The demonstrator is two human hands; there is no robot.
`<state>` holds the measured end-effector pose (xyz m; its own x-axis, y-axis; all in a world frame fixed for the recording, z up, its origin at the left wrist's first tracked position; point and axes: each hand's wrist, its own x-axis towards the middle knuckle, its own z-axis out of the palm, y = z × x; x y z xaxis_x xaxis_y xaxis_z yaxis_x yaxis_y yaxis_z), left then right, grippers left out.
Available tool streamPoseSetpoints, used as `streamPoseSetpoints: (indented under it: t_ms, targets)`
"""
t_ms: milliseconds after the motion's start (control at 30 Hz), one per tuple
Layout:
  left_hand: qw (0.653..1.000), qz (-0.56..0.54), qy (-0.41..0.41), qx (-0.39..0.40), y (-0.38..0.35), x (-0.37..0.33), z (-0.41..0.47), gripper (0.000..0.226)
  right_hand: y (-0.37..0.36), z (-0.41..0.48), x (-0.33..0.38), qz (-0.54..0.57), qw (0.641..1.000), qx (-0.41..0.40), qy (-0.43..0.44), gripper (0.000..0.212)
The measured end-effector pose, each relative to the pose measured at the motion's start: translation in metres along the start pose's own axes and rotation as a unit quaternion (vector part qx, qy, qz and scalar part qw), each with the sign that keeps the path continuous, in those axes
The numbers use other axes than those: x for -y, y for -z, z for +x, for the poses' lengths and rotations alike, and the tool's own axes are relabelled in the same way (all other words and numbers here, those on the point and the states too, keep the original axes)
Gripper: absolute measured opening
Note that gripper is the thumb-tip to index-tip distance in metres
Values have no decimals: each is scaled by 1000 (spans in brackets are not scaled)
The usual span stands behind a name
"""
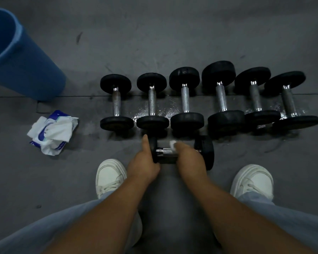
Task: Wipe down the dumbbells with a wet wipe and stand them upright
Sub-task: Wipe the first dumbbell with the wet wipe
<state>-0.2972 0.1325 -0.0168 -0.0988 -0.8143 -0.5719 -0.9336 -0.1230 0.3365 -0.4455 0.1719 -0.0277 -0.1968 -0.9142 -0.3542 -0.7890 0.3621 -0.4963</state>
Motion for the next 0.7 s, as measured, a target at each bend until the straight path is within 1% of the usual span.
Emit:
streamPoseSetpoints:
  t_ms: [33, 67, 133, 167, 200, 300, 333, 400, 433, 467, 500, 533, 567, 600, 633, 667, 700]
  targets:
    - [1000, 13, 9, -3, 2, -2, 3, 104, 0, 4, 0, -28, 999, -17, -7, 23]
    - [1000, 25, 18, 3, 4, -3, 6, 102, -2, 4, 5, -56, 998, -10, 19, 23]
    - [999, 38, 22, 20, 8, -3, 10, 97, -8, -1, 13, -89, 990, 34, 107, 30]
    - [999, 41, 21, 24, 8, -3, 11, 96, -7, -1, 13, -100, 987, 54, 118, 31]
    - [999, 41, 22, 29, 7, -3, 10, 97, -3, 2, 9, -120, 986, 51, 102, 30]
    - [998, 52, 25, 38, 6, -6, 12, 103, 8, 15, 0, -188, 982, 13, 12, 24]
    - [997, 55, 26, 38, 6, -6, 14, 103, 7, 15, 5, -165, 986, 27, 8, 23]
    - [998, 52, 25, 35, 7, -7, 15, 102, 4, 11, 19, -83, 994, 62, 25, 23]
    - [998, 50, 24, 36, 7, -7, 14, 102, 4, 10, 21, -42, 998, 53, 19, 23]
    - [998, 48, 23, 37, 7, -7, 13, 102, 6, 12, 18, -11, 1000, 26, -12, 21]
    - [998, 45, 23, 35, 7, -7, 12, 103, 10, 13, 14, 0, 999, -1, -55, 18]
    - [998, 45, 24, 33, 7, -7, 12, 103, 12, 12, 10, -27, 996, -9, -84, 17]
    - [998, 46, 23, 30, 6, -7, 12, 103, 11, 10, 9, -80, 993, 3, -83, 19]
    - [998, 45, 22, 27, 6, -7, 12, 103, 8, 7, 11, -124, 990, 29, -51, 24]
    - [999, 40, 21, 24, 4, -6, 13, 102, 4, 2, 16, -139, 989, 58, -1, 28]
    - [999, 33, 22, 24, 3, -5, 14, 101, 1, -1, 21, -122, 988, 78, 48, 31]
    - [999, 29, 22, 26, 4, -4, 15, 101, -2, -3, 22, -90, 990, 83, 68, 31]
